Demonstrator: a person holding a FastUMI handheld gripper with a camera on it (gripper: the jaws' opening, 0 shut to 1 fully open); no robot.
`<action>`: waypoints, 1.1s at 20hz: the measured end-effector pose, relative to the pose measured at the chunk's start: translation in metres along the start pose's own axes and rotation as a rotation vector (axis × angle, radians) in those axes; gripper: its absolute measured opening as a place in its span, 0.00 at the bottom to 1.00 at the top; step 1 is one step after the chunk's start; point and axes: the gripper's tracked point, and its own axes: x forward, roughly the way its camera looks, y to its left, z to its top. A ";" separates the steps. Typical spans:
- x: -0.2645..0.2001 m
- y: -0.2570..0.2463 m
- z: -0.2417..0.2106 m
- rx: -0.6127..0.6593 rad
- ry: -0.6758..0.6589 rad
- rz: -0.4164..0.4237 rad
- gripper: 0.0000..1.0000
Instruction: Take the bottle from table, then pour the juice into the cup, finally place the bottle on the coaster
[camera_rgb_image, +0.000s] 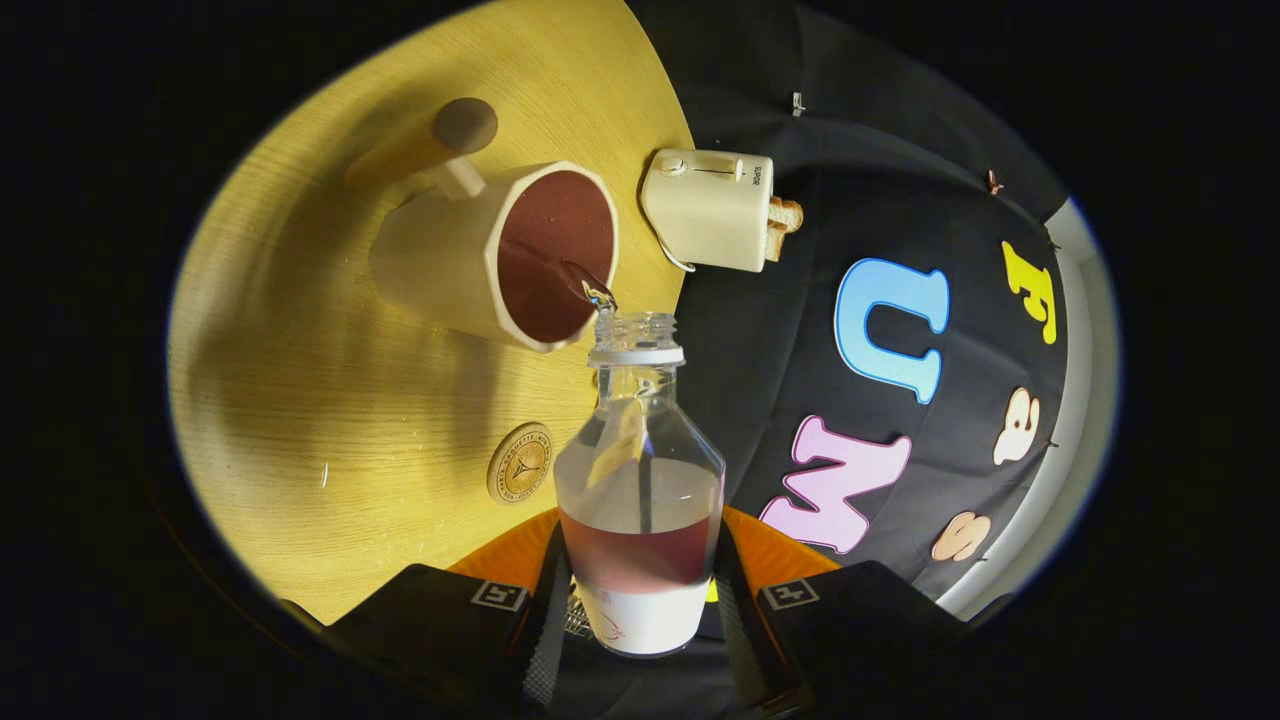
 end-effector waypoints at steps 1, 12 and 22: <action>0.000 0.000 0.000 -0.005 0.000 -0.001 0.69; 0.003 -0.003 -0.002 -0.060 -0.004 -0.016 0.69; 0.004 -0.006 -0.003 -0.098 -0.004 -0.029 0.69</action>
